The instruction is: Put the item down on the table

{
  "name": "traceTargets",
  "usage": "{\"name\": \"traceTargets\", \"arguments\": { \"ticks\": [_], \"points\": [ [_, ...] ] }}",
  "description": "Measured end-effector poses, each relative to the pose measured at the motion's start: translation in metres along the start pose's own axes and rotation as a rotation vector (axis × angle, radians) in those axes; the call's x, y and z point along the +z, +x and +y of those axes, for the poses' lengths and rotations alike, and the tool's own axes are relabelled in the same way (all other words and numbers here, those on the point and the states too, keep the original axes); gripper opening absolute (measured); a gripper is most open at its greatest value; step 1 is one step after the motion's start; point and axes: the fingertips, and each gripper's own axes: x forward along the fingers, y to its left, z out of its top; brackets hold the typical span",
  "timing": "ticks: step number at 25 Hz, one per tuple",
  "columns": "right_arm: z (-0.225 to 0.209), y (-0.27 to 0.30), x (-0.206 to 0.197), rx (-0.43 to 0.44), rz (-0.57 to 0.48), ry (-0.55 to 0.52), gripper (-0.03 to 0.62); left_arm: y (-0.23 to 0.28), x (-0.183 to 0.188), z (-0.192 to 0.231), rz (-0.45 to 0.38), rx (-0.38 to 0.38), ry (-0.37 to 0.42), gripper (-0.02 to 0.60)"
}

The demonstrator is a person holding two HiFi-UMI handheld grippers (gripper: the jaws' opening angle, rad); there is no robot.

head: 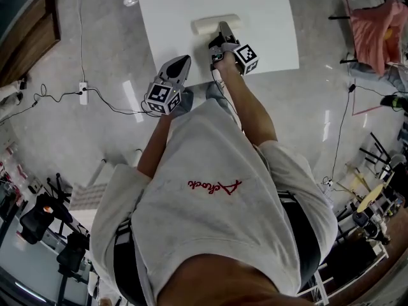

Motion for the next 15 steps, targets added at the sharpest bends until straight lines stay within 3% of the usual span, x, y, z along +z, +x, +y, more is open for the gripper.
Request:
{"name": "traceTargets", "arguments": {
  "ticks": [8, 15],
  "points": [
    [-0.005, 0.002, -0.002, -0.077, 0.016, -0.014, 0.156, 0.000, -0.001, 0.000, -0.001, -0.003, 0.000, 0.008],
    [0.007, 0.010, -0.012, -0.067, 0.158, -0.124, 0.299, 0.002, 0.000, 0.000, 0.002, -0.015, -0.004, 0.008]
  ]
}}
